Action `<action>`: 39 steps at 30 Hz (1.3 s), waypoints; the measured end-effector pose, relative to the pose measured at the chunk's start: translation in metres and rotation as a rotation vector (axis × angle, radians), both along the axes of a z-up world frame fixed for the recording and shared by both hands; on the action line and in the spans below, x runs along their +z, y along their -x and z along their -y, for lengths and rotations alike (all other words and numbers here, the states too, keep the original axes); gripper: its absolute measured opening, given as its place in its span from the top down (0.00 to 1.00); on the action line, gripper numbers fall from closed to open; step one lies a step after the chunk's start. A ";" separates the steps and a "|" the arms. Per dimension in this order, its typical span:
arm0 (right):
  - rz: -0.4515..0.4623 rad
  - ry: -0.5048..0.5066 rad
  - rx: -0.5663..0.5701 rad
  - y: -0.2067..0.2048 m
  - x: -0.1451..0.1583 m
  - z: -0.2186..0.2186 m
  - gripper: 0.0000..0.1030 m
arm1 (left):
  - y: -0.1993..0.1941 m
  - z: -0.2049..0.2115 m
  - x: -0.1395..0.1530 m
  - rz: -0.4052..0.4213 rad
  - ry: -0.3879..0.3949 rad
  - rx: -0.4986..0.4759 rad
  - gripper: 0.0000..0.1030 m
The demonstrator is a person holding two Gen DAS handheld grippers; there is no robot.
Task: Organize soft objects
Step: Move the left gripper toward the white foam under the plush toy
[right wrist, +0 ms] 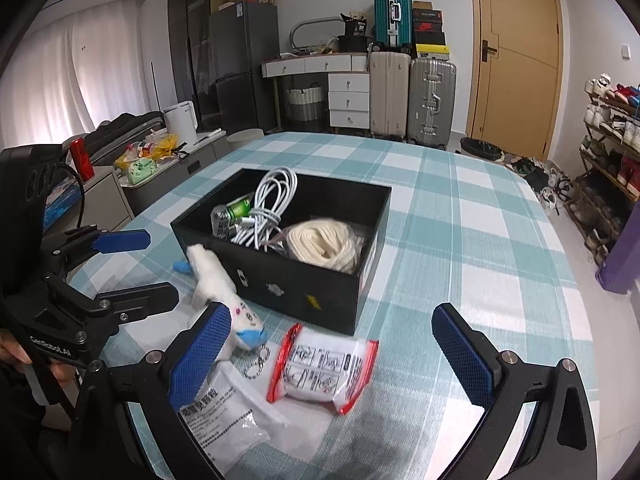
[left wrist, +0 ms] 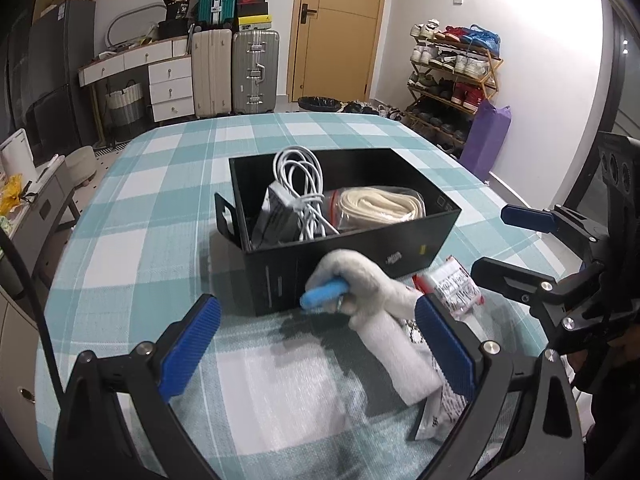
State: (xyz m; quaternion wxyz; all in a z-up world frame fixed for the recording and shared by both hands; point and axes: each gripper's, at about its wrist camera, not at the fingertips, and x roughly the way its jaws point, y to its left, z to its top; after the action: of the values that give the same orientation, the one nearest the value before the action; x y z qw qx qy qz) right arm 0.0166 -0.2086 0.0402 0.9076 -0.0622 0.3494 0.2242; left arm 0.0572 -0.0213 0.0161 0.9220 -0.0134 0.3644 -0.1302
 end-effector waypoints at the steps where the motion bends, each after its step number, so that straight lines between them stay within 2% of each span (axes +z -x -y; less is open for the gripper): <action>1: -0.004 0.002 -0.006 0.001 -0.001 0.000 0.01 | 0.002 0.000 -0.001 0.001 0.003 0.001 0.04; 18: -0.076 0.026 -0.014 0.002 -0.021 0.001 0.01 | 0.006 0.013 -0.008 -0.036 -0.012 -0.030 0.04; 29: -0.185 0.054 -0.037 -0.010 -0.046 0.000 0.01 | 0.006 0.022 -0.017 -0.077 -0.033 -0.057 0.04; 35: -0.198 0.061 -0.047 -0.013 -0.048 0.002 0.01 | 0.007 0.027 -0.020 -0.101 -0.010 -0.087 0.04; 39: -0.203 0.067 -0.051 -0.014 -0.049 0.004 0.01 | 0.006 0.031 -0.025 -0.114 -0.033 -0.088 0.04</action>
State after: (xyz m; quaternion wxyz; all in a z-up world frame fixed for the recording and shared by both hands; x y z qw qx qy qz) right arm 0.0310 -0.2127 -0.0088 0.8704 -0.0605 0.4483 0.1946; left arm 0.0508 -0.0519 -0.0087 0.8932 0.0103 0.4188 -0.1636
